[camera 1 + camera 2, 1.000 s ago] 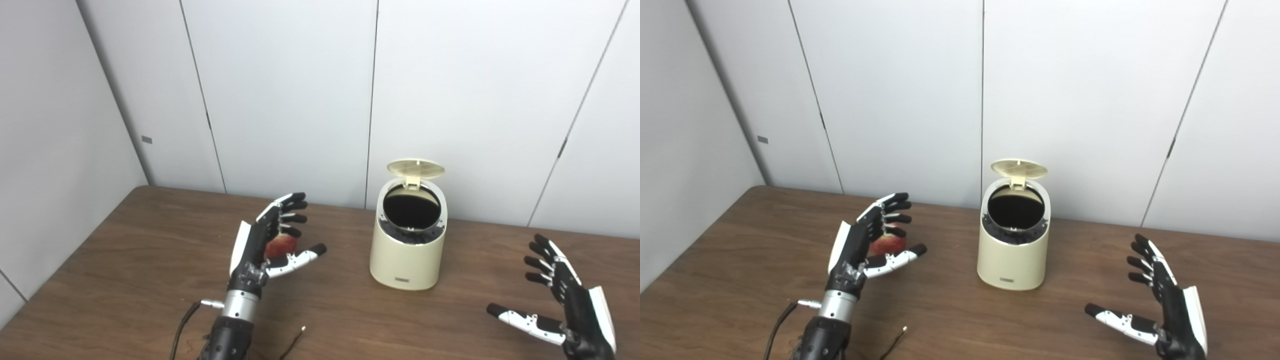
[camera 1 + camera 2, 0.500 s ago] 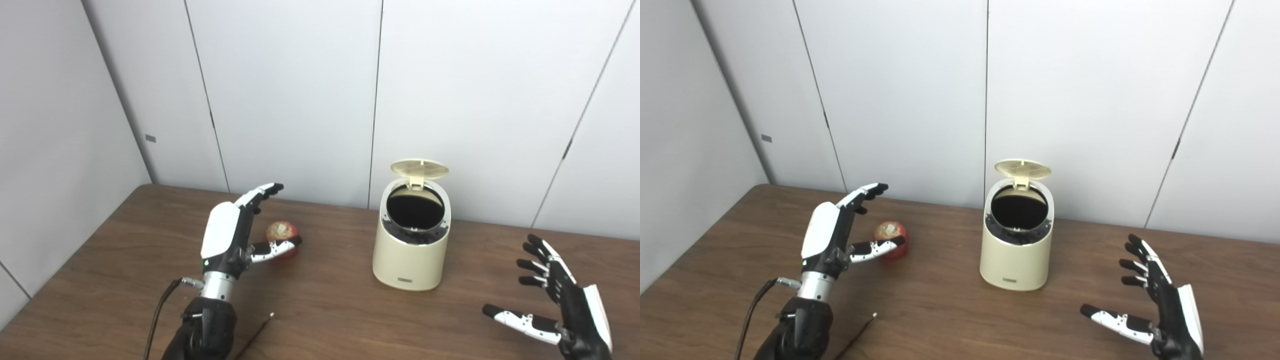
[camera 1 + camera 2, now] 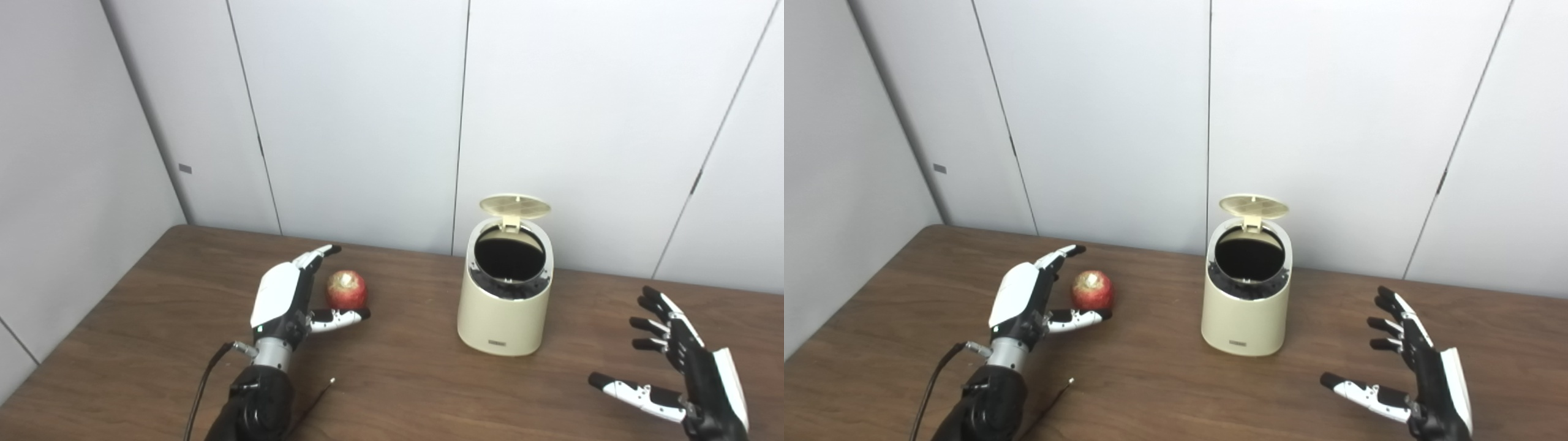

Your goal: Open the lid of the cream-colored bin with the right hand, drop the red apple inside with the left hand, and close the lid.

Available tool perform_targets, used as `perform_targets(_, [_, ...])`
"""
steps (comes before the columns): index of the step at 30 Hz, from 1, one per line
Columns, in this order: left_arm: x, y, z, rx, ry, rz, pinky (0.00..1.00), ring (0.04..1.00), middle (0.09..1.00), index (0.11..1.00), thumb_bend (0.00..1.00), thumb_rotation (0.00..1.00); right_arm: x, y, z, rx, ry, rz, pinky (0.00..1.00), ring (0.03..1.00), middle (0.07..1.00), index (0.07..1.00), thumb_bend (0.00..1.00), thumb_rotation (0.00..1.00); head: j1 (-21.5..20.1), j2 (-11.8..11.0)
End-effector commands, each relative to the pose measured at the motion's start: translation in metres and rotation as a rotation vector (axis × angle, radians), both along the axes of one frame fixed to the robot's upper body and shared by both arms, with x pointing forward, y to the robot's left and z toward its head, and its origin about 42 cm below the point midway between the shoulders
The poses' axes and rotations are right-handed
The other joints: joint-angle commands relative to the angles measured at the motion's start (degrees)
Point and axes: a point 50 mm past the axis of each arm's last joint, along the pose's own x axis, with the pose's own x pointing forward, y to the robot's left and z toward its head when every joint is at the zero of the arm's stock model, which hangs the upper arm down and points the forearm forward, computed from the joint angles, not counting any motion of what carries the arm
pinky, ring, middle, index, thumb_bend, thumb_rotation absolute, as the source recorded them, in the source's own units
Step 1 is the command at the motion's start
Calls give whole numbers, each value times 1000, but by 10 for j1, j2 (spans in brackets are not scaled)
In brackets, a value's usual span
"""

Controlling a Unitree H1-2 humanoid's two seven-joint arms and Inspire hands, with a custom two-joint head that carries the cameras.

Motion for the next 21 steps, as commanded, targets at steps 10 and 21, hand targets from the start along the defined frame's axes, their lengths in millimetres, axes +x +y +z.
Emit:
perform_targets(10, [20, 5, 5, 7, -24, 15, 739, 910, 867, 875, 866, 297, -2, 6, 20, -6, -51, 12, 638, 764, 863, 872, 736, 0, -7, 5])
perform_targets(21, [29, 2, -8, -29, -12, 27, 741, 895, 870, 878, 849, 268, -6, 7, 23, -12, -46, 7, 628, 758, 863, 870, 740, 0, -13, 10])
